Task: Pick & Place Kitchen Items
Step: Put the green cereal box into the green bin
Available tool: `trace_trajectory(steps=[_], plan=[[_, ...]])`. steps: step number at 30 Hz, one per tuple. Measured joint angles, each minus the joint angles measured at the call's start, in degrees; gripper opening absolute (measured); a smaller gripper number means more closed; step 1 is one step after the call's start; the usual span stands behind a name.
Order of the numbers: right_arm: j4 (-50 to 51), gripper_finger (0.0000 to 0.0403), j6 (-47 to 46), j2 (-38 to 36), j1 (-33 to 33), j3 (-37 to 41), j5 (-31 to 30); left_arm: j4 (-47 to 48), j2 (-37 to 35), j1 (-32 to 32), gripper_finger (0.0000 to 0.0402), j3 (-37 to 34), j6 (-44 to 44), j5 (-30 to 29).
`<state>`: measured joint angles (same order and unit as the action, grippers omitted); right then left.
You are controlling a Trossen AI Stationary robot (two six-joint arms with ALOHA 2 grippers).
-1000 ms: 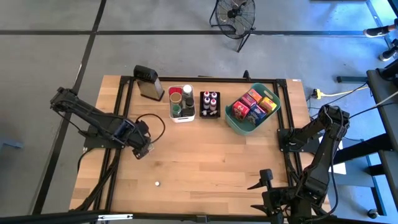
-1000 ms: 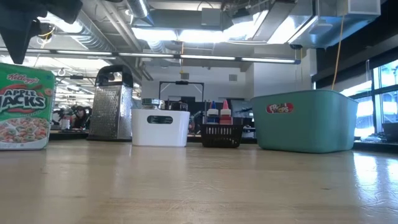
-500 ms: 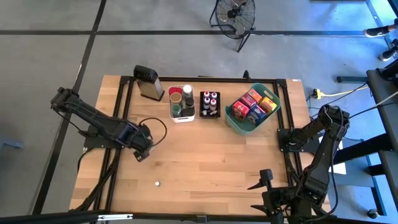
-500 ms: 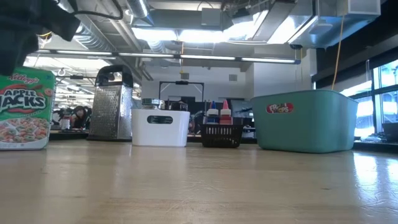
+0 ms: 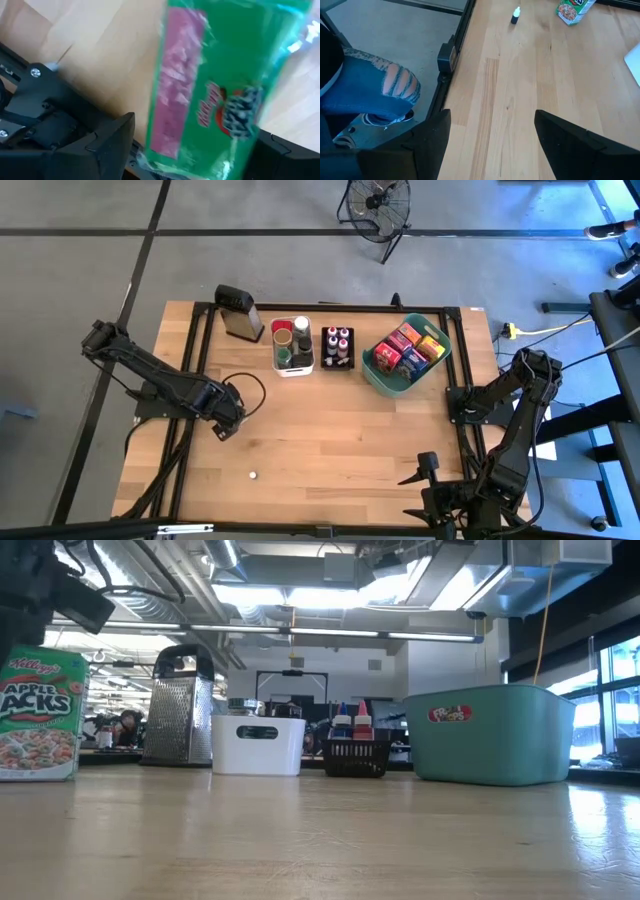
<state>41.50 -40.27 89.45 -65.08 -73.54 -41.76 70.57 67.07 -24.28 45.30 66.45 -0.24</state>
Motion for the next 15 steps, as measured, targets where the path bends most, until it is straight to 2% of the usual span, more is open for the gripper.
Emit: trace_trajectory(steps=[12, 15], plan=[[0.0, 0.0291, 0.1, 0.0, 0.0, 0.0, 0.0, -0.1, 0.0, 0.0, 0.0213, 0.0, -2.2, 0.6], [0.0, 0.0291, 0.4, 0.0, 0.0, 0.0, 0.0, 0.0, -0.1, 0.0, 0.0190, 0.0, -4.1, -1.4]])
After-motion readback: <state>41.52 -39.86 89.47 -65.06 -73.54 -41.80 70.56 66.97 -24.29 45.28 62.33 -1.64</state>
